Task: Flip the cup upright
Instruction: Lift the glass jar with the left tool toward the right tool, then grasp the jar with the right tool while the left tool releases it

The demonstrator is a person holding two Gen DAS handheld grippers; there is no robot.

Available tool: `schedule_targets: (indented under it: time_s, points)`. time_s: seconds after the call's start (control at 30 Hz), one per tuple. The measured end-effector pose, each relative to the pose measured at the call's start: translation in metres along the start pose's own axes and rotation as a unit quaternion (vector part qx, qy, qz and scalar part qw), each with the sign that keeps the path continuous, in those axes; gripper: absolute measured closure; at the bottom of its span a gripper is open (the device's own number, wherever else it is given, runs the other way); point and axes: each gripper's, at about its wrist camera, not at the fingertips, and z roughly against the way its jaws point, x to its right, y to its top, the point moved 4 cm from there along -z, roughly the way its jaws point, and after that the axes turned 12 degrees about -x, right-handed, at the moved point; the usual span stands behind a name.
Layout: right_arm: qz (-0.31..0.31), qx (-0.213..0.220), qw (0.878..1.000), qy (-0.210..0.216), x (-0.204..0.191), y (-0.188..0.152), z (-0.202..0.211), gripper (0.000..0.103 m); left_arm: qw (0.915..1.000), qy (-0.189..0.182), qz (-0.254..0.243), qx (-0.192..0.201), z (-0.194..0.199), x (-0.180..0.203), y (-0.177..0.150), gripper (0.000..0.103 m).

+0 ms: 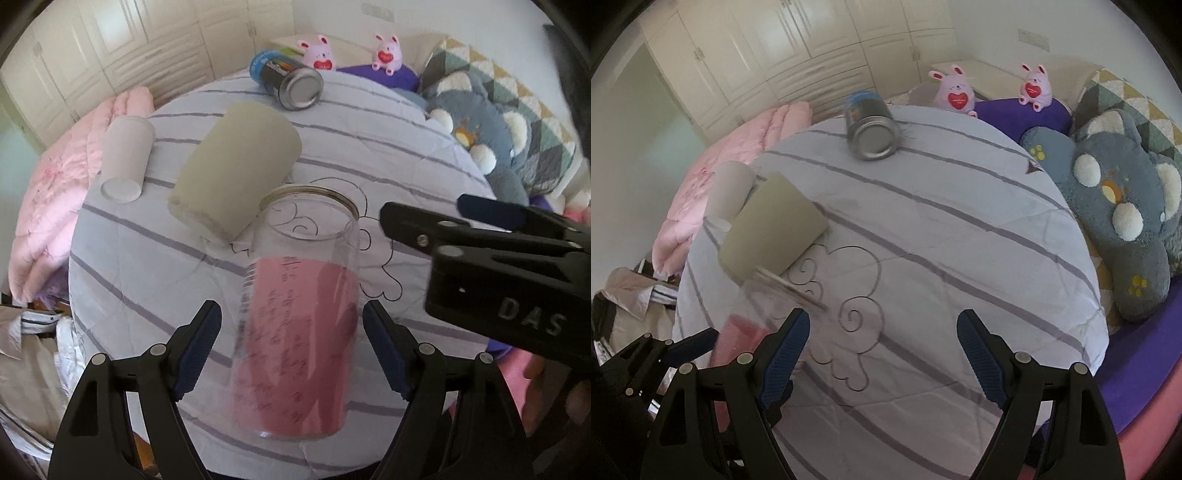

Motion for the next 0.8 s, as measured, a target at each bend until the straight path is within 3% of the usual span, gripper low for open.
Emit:
schedule_targets:
  time_s: [0.3, 0.43, 0.8]
  points:
    - [0.014, -0.024, 0.999, 0.040, -0.030, -0.004, -0.001, 0.020, 0.9991, -0.029, 0.000, 0.031, 0.026, -0.017, -0.023, 0.017]
    - [0.007, -0.054, 0.994, 0.090, -0.044, -0.004, -0.012, 0.020, 0.9986, -0.037, -0.002, 0.039, 0.030, -0.024, -0.031, 0.017]
    - [-0.027, -0.117, 0.983, 0.140, -0.063, 0.003, -0.048, 0.020, 0.9979, -0.060, 0.009, 0.025, 0.017, -0.042, -0.032, 0.015]
